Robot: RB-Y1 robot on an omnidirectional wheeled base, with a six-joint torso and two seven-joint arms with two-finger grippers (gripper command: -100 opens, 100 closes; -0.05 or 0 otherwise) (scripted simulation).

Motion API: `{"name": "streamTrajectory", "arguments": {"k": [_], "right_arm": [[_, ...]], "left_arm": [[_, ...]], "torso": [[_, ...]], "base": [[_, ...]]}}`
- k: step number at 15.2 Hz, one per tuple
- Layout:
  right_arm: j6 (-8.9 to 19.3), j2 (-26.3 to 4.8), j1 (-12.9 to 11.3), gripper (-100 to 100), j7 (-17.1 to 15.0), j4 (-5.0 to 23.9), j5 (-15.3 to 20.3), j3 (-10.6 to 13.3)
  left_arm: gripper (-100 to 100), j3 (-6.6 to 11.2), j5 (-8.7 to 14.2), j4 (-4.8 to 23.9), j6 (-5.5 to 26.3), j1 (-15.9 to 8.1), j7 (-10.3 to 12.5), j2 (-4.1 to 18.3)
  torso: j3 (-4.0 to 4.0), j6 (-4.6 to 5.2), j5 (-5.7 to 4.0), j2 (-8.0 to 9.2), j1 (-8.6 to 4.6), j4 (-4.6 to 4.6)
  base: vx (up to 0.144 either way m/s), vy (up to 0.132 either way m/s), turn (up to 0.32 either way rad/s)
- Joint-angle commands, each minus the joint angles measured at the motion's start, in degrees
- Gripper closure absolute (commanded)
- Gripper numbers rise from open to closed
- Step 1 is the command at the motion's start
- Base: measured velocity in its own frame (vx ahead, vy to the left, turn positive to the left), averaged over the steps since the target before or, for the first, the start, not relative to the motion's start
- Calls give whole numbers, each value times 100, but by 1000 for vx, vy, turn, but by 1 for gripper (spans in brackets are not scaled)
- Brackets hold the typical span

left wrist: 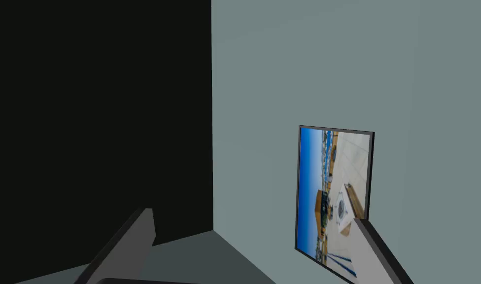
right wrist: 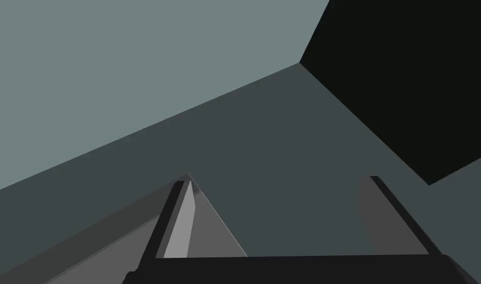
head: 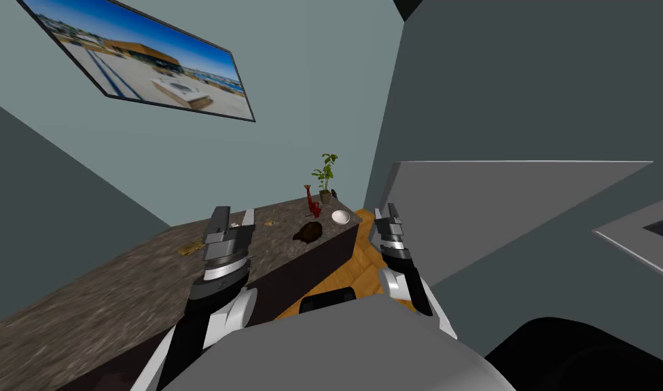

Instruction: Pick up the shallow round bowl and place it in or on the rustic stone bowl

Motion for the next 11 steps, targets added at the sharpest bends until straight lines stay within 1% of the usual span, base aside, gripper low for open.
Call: {"name": "streamTrajectory", "arguments": {"k": [1, 2, 4, 5, 6, 7, 8, 9, 10, 11], "right_arm": [[12, -249, 2, -100, -9, 33, 56, -9], [12, -249, 2, -100, -9, 33, 56, -9], [40, -575, 7, -100, -29, 111, 189, -30], [40, -655, 7, -100, -29, 111, 189, -30], [59, -817, 10, -100, -43, 165, 281, -45], [59, -884, 10, -100, -43, 165, 281, -45], [81, -1054, 15, -100, -58, 228, 389, -61], [81, -1126, 15, -100, -58, 228, 389, -61], [105, -1288, 22, -100, -76, 301, 513, -79], [105, -1381, 22, -100, -76, 301, 513, -79]], "left_arm": [[0, 0, 0, 0, 0, 0, 0, 0], [0, 0, 0, 0, 0, 0, 0, 0], [0, 0, 0, 0, 0, 0, 0, 0], [0, 0, 0, 0, 0, 0, 0, 0], [0, 0, 0, 0, 0, 0, 0, 0], [0, 0, 0, 0, 0, -1, 0, 0], [0, 0, 0, 0, 0, 0, 0, 0], [0, 0, 0, 0, 0, -1, 0, 0], [0, 0, 0, 0, 0, 0, 0, 0], [0, 0, 0, 0, 0, -1, 0, 0]], "torso": [[0, 0, 0, 0, 0, 0], [1, -1, 0, 1, 0, 0], [2, -1, 0, 4, 0, 1], [4, -1, 0, 7, 0, 1], [5, -1, 0, 8, 1, 2], [5, -1, 0, 9, 0, 2], [5, -1, 0, 9, -1, 2], [5, -2, 0, 10, 0, 2], [5, -1, 0, 9, 1, 2], [5, -2, 0, 10, 2, 2]], "base": [[-6, 4, 31], [-10, 4, 37], [-17, 8, 62], [-23, 9, 60], [-22, 8, 78], [-20, 4, 59], [-23, 8, 81], [-20, 9, 66], [-22, 14, 95], [-23, 15, 85]]}}
